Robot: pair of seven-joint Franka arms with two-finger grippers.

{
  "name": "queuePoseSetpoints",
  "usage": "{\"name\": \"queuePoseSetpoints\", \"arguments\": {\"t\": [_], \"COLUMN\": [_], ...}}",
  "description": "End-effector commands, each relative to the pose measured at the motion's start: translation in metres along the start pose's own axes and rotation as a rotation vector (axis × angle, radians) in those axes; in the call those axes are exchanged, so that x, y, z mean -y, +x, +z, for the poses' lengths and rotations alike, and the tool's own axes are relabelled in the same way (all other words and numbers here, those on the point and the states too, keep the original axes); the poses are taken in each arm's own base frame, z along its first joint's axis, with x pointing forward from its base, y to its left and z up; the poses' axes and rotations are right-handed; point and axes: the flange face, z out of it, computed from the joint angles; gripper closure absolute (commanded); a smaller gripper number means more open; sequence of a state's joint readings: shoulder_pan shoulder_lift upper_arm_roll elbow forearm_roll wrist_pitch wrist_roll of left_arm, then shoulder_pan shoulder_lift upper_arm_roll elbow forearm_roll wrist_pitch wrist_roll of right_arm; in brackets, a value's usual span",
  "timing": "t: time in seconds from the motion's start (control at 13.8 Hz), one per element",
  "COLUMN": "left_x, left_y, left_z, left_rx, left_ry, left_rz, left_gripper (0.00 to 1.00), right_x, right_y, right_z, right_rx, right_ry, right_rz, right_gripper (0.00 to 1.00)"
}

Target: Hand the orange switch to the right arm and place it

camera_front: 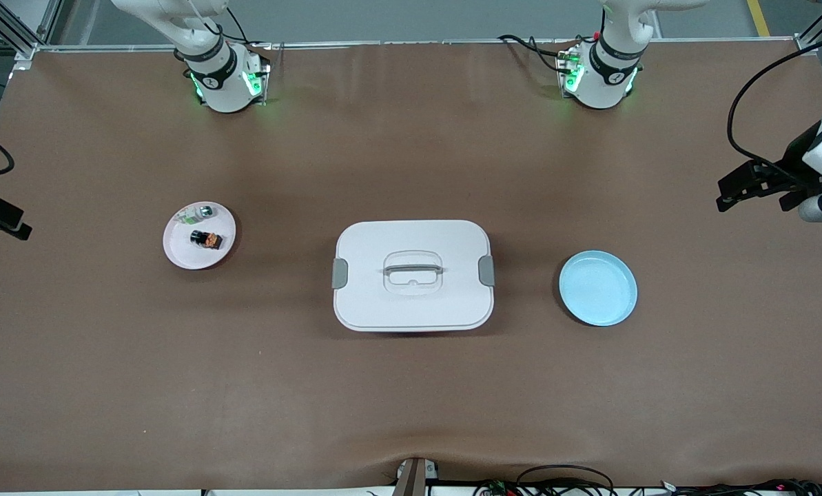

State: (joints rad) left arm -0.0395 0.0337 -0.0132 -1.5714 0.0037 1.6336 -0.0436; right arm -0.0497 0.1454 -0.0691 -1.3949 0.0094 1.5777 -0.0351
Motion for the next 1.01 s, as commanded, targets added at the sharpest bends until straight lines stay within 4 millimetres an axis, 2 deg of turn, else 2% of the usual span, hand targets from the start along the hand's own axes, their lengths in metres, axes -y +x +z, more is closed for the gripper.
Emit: {"name": "queuePoseSetpoints", "arguments": {"t": [0.0,0.14,0.94], "left_x": [-0.002,-0.002,-0.001], "left_y": [-0.003,-0.003,-0.004], "left_z": [0.0,0.009,0.009], "left_rx": [0.04,0.077,0.083], "left_ry": [0.007,0.009,0.009], "left_rz": [0.0,-0.001,0.0], "left_gripper": [0.0,0.0,0.0], "right_x": [0.008,0.002,0.012], "right_y": [-0.017,-0.03,-0.041], "right_z": [-0.019,-0.038,-0.036], "right_rx": [0.024,0.008,0.075], "right_ry": [0.019,0.02,0.023], "right_rz": [0.049,0.049,-0.039], "right_gripper": [0.0,0.0,0.0]}}
